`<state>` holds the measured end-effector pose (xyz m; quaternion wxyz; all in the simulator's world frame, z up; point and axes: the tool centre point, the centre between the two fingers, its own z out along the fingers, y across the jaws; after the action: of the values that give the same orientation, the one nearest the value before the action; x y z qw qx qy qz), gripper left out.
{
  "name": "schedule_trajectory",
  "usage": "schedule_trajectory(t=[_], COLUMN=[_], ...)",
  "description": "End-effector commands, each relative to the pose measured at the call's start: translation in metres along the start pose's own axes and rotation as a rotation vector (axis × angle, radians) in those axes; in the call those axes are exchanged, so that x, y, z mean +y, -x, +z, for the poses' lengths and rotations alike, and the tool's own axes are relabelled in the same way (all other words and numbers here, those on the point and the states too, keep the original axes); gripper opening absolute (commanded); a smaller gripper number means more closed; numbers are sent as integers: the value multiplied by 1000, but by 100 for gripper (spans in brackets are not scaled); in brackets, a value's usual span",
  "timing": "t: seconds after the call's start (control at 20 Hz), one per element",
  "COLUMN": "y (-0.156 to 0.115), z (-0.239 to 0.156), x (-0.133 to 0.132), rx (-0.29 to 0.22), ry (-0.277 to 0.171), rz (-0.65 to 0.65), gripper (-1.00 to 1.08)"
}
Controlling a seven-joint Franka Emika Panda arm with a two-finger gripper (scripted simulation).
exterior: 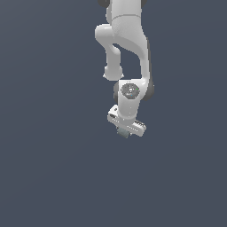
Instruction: Pick up the object and move it to a goal position.
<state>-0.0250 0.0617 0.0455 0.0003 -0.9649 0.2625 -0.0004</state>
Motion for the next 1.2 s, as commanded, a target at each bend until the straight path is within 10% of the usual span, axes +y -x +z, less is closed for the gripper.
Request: schedule_trajectory(t=[0.0,1.15], y=[0,-70], z=[0,-83], x=[0,-19], rx=[0,0], ry=[0,1], rz=[0,0], gripper=[-100,-100])
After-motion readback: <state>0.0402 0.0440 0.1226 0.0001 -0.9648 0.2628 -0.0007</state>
